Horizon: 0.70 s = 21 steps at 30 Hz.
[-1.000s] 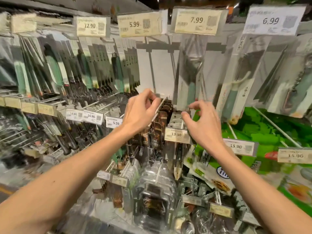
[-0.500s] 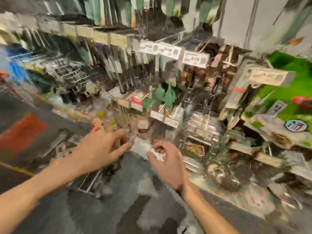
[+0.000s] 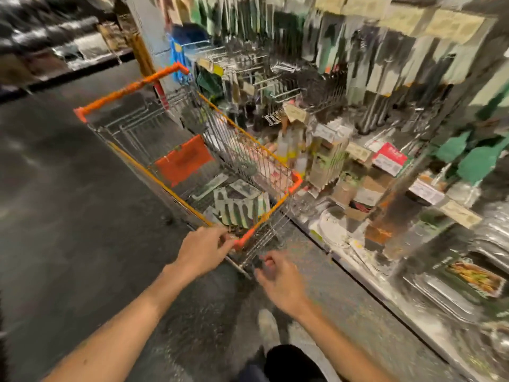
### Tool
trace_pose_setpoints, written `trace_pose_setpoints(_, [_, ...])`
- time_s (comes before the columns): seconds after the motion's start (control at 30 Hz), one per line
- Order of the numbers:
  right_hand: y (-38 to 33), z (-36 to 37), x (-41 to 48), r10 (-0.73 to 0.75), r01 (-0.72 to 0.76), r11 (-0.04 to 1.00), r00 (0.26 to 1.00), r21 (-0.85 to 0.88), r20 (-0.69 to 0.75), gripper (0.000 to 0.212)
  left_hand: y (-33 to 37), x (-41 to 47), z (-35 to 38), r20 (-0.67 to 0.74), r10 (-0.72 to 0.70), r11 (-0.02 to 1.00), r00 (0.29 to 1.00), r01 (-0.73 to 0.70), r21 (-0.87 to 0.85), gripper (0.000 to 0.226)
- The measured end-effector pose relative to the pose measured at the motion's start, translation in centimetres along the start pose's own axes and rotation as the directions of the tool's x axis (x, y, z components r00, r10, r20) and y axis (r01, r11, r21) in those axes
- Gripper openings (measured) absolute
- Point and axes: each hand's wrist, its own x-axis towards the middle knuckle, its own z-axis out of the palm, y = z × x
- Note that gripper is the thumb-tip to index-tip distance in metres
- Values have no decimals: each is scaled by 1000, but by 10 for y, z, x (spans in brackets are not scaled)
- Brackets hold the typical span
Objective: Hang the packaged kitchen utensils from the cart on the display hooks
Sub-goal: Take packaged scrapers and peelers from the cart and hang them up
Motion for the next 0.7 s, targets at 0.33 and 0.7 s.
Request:
trace_pose_setpoints(0.33, [-22, 93, 184, 133, -126, 989, 987, -76, 93, 15, -135, 166, 9, 39, -30, 999, 999, 31, -22, 14])
trace_pose_setpoints(0.7, [3, 158, 329, 534, -510, 845, 801, -160, 271, 36, -223, 325, 62, 526, -57, 975, 849, 160, -152, 24])
